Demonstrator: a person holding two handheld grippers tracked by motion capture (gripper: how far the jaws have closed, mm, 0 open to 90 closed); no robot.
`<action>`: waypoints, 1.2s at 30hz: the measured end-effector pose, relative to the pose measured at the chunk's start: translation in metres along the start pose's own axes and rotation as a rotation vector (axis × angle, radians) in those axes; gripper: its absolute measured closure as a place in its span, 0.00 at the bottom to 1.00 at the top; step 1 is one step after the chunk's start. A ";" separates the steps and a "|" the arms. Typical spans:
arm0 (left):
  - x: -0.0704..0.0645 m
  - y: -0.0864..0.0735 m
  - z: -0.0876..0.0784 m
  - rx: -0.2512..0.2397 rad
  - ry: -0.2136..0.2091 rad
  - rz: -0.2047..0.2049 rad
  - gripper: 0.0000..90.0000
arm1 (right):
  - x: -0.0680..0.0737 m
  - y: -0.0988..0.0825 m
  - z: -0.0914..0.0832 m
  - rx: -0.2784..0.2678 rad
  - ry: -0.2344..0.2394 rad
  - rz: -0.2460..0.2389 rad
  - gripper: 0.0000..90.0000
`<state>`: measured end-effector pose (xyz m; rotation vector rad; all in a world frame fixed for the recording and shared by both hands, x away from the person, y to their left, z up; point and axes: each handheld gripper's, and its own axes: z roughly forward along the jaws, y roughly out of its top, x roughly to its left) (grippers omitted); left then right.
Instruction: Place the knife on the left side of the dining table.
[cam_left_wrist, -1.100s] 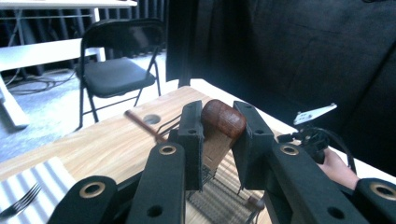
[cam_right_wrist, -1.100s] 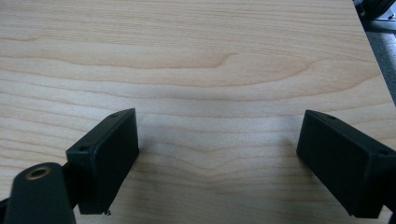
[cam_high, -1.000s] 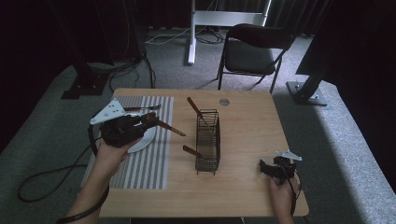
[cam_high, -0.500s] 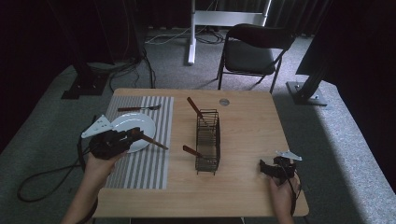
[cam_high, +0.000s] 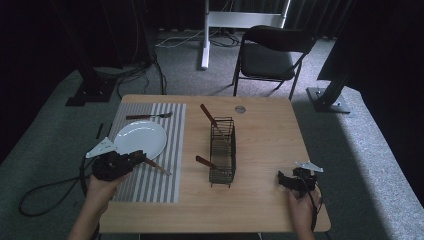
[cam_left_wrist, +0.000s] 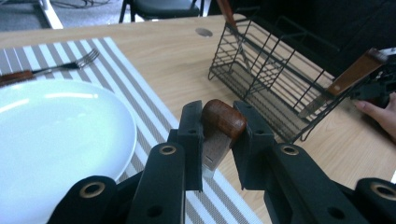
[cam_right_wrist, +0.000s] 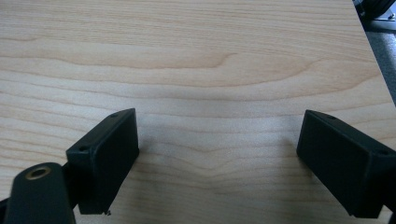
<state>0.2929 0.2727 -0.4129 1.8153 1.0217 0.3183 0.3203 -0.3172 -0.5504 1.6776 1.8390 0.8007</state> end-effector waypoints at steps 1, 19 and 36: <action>0.000 0.000 0.000 0.000 0.000 0.000 0.83 | 0.000 0.000 0.000 0.000 0.000 0.000 0.13; 0.034 -0.035 -0.011 -0.066 0.007 -0.233 0.82 | 0.000 0.000 0.000 0.001 0.000 0.000 0.13; 0.073 -0.078 -0.012 -0.055 0.086 -0.418 0.72 | 0.000 0.000 0.000 0.001 0.000 0.002 0.13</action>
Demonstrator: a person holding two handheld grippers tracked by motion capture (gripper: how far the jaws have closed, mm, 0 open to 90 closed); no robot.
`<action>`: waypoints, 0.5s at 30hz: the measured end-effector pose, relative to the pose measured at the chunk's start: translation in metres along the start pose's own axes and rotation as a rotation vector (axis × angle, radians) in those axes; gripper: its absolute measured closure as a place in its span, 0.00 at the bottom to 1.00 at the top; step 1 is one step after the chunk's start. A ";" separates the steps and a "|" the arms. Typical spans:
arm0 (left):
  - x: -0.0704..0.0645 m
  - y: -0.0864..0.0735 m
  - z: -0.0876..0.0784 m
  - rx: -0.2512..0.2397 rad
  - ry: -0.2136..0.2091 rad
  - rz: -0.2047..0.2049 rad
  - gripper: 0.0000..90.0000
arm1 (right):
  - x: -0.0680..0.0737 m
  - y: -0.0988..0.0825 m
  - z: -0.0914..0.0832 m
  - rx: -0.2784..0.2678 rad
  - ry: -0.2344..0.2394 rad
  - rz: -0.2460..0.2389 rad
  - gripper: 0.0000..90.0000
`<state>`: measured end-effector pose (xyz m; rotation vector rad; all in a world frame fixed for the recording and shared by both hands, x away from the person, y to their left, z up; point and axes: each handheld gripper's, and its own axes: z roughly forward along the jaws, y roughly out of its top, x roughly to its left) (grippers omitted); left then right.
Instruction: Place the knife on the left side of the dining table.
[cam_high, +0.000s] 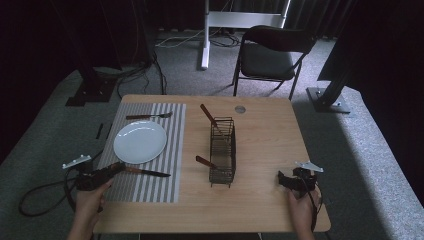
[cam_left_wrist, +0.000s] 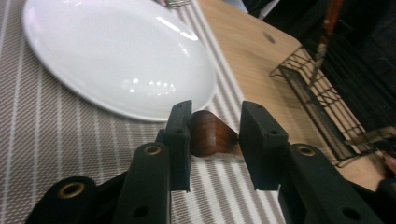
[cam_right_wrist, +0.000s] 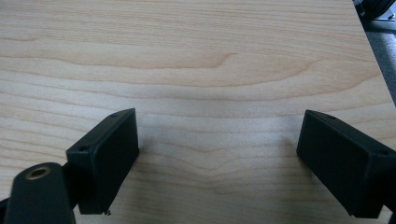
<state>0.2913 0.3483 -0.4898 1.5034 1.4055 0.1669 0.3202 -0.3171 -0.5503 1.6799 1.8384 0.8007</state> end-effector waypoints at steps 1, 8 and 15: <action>0.004 -0.003 0.003 0.005 0.024 -0.016 0.70 | 0.000 0.000 0.000 0.000 0.000 0.001 0.13; 0.016 -0.012 0.012 0.019 0.077 -0.022 0.60 | 0.000 0.000 0.000 0.000 0.000 0.000 0.13; 0.018 -0.014 0.022 0.043 0.151 -0.013 0.49 | 0.000 0.000 0.000 0.000 0.000 0.000 0.13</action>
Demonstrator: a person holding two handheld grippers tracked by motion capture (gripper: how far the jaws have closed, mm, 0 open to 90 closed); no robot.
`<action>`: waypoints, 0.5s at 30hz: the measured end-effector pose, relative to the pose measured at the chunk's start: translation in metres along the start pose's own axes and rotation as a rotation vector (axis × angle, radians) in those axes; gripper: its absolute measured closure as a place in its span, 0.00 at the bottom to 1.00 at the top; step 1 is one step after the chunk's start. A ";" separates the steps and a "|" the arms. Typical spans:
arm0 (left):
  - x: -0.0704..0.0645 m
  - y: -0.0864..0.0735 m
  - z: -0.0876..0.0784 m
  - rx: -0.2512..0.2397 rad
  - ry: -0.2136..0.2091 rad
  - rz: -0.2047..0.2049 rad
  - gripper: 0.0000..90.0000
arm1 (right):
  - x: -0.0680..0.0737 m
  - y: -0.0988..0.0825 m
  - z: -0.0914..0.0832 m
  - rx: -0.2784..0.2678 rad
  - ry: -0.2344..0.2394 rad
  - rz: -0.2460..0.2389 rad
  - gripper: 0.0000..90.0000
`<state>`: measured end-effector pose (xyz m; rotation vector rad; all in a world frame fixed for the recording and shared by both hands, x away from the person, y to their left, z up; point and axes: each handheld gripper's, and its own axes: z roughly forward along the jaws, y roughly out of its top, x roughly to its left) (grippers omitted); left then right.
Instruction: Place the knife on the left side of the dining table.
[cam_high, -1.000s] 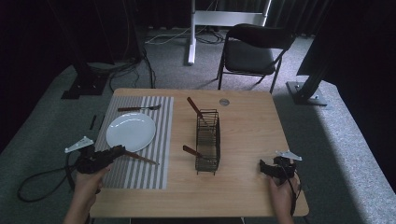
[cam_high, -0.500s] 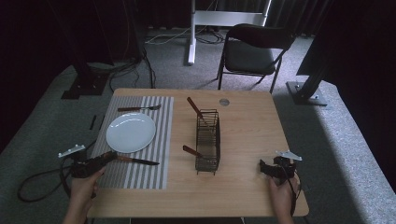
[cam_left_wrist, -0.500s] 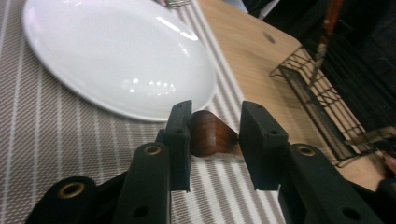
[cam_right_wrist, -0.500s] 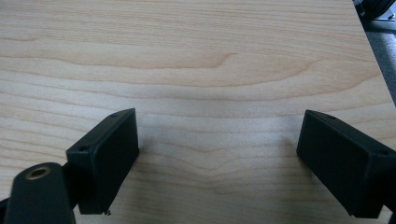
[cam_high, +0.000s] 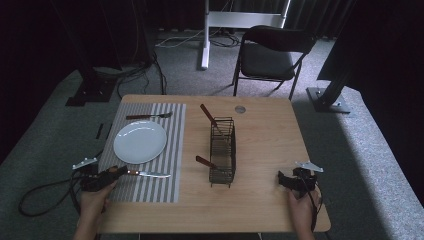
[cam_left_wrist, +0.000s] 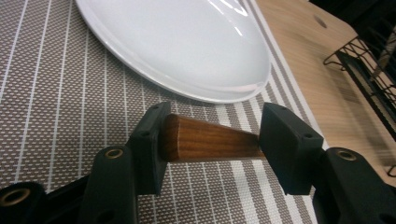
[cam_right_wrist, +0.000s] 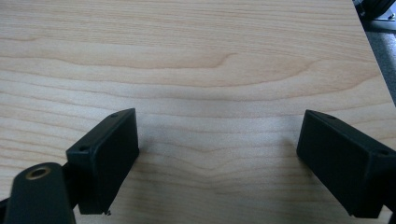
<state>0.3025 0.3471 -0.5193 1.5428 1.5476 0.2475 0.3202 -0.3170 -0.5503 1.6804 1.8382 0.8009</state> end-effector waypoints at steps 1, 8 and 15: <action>0.000 0.000 0.000 0.000 0.000 0.000 0.48 | 0.000 0.000 0.000 0.000 0.000 0.000 0.13; -0.002 -0.002 0.007 0.026 0.080 0.019 0.41 | 0.000 0.000 0.000 0.000 0.000 0.000 0.13; -0.003 -0.005 0.019 0.046 0.130 0.026 0.32 | 0.000 0.000 0.000 0.000 0.000 0.000 0.13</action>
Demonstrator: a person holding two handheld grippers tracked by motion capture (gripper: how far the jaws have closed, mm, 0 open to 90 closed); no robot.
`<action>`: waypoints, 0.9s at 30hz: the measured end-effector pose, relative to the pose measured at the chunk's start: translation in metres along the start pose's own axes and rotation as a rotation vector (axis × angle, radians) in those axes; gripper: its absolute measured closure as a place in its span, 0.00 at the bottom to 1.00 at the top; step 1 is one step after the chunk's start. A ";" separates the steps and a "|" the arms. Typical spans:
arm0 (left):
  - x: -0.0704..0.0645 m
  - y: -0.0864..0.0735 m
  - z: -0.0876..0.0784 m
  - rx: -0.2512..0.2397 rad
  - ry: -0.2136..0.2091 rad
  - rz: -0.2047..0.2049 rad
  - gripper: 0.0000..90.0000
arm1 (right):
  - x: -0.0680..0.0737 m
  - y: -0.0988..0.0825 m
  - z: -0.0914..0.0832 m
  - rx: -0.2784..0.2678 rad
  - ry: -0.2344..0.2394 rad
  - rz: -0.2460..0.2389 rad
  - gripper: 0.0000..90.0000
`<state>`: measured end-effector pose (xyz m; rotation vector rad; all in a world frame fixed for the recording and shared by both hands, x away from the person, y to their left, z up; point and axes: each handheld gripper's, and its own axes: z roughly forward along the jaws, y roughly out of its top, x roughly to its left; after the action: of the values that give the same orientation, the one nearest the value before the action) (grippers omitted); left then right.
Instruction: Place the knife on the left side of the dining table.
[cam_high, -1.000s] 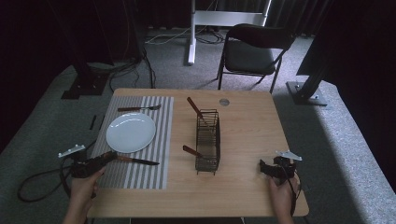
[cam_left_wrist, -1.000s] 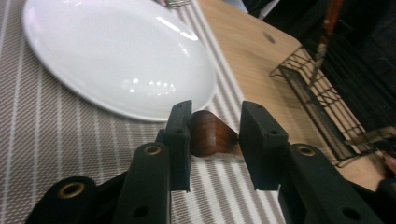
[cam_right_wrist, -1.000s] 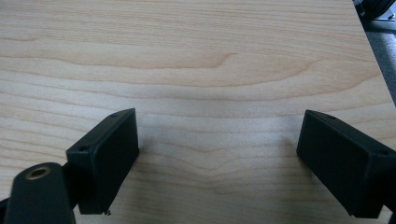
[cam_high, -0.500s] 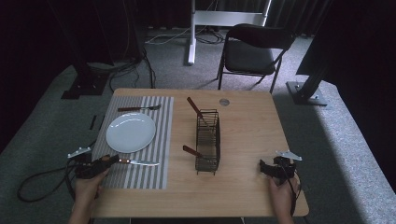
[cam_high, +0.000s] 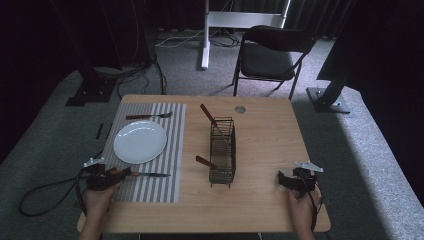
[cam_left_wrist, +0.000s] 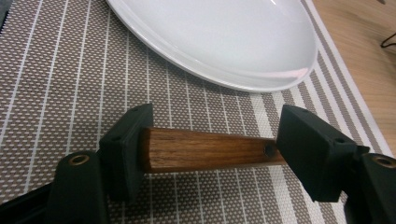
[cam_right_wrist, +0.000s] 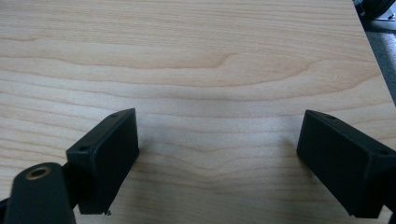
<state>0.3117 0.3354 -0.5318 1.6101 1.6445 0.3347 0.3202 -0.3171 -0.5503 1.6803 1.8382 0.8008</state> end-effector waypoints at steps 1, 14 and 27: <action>0.000 0.000 0.001 -0.001 0.001 -0.002 0.31 | 0.000 0.000 0.000 0.000 0.000 0.000 0.13; -0.006 -0.001 0.008 0.007 0.097 0.045 0.26 | 0.000 0.000 0.000 0.000 0.000 0.000 0.13; -0.022 0.000 0.011 0.040 0.219 0.180 0.23 | 0.000 0.000 0.000 0.000 0.000 0.000 0.13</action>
<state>0.3167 0.3114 -0.5313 1.8091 1.6776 0.5921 0.3202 -0.3170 -0.5503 1.6805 1.8381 0.8006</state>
